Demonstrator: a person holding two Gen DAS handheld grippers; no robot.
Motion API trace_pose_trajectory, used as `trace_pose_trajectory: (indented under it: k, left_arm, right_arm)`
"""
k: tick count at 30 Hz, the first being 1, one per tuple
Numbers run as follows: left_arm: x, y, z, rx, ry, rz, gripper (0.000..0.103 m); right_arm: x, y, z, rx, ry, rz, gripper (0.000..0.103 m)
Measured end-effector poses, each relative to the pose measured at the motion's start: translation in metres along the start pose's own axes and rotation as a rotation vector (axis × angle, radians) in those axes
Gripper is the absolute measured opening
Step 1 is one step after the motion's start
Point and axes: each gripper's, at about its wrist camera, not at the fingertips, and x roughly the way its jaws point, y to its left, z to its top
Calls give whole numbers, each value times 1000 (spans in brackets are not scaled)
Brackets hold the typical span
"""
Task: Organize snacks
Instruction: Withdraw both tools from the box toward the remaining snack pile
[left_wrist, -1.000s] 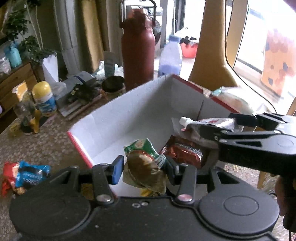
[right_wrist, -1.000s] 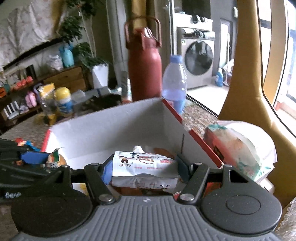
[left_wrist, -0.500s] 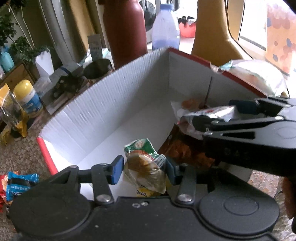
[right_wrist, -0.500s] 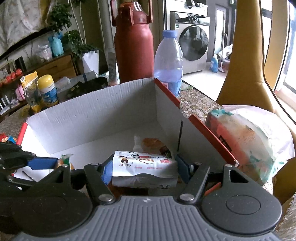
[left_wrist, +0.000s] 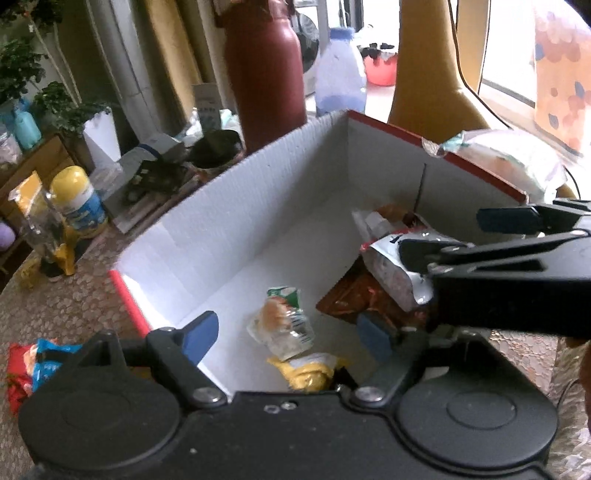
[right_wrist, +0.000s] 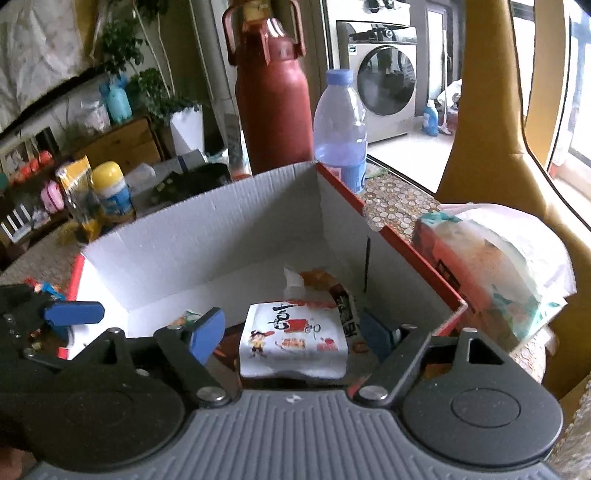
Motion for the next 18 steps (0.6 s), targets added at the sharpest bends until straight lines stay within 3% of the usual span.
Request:
trace_pose_trajectory:
  k: [18]
  left_arm:
    - [-120, 35, -34, -89, -145, -25, 87]
  right_arm:
    - [-113, 40, -14, -47, -101, 76, 85]
